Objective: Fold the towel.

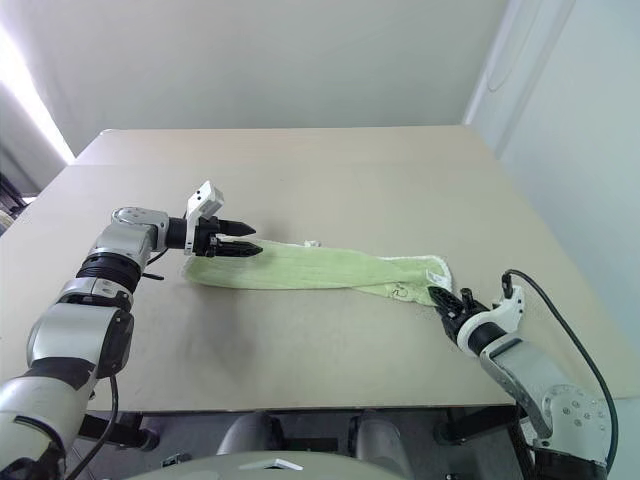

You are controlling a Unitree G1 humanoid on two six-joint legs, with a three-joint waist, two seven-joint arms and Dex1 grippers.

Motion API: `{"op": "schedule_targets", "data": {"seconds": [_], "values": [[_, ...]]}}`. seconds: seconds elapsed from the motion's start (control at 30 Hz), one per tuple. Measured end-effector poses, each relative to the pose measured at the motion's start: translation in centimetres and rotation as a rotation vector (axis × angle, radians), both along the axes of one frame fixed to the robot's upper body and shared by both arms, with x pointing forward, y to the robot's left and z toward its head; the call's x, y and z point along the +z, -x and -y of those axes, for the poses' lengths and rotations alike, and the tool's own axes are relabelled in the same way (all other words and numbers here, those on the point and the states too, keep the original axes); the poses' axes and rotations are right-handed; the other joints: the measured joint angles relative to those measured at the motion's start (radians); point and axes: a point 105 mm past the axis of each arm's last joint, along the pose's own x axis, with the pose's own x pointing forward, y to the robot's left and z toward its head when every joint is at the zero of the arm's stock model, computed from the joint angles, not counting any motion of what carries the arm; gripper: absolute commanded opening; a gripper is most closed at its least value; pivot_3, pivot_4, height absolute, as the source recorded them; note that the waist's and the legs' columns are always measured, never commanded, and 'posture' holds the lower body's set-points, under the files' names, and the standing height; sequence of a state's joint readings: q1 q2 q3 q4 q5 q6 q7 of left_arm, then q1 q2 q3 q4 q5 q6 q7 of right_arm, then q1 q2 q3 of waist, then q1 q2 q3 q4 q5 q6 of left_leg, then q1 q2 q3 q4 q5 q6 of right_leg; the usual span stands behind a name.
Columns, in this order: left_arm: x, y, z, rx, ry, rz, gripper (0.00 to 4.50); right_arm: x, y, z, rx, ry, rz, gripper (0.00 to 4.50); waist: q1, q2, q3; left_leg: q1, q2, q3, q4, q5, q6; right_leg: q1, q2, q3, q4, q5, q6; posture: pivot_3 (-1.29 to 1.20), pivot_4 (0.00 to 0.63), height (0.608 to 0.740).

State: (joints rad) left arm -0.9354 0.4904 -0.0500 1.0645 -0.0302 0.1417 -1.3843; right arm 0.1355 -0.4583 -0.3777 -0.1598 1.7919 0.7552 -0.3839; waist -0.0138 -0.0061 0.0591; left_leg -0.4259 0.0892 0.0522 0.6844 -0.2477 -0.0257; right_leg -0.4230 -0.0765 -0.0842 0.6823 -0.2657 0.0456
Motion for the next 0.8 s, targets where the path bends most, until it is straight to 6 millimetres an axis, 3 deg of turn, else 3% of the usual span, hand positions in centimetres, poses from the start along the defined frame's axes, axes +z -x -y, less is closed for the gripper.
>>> {"op": "schedule_targets", "data": {"seconds": [0.33,0.47,0.6,0.8], "values": [[-0.4,0.0,-0.1,0.008,-0.017,0.001,3.53,4.5,0.5,3.1,0.136,0.138,0.123,0.03,0.002,0.0,0.001,0.0,-0.004,-0.001,0.0,0.0,0.0,0.0,-0.002,0.002,-0.001,-0.001,0.003,0.0,0.0,0.683],[-0.6,0.0,-0.2,0.011,-0.028,0.004,3.53,4.5,0.9,4.2,0.181,0.189,0.064,0.03,0.002,-0.001,0.001,0.0,-0.004,-0.001,0.0,0.0,0.0,0.0,-0.002,0.002,-0.001,-0.001,0.003,0.0,0.0,0.683],[-0.8,-0.1,-0.7,0.034,-0.043,0.004,3.53,3.8,2.0,5.2,0.307,0.377,-0.06,0.03,0.001,-0.001,0.001,0.0,-0.005,-0.001,-0.001,0.0,0.0,0.0,-0.003,0.003,-0.001,-0.001,0.003,0.0,0.0,0.683],[-0.8,-0.1,-0.9,0.037,-0.052,0.013,3.53,4.5,1.9,4.5,0.374,0.387,-0.039,0.03,0.001,-0.002,0.001,0.0,-0.005,-0.002,-0.001,0.0,0.0,0.0,-0.002,0.003,-0.001,-0.001,0.003,0.0,0.0,0.683]]}}
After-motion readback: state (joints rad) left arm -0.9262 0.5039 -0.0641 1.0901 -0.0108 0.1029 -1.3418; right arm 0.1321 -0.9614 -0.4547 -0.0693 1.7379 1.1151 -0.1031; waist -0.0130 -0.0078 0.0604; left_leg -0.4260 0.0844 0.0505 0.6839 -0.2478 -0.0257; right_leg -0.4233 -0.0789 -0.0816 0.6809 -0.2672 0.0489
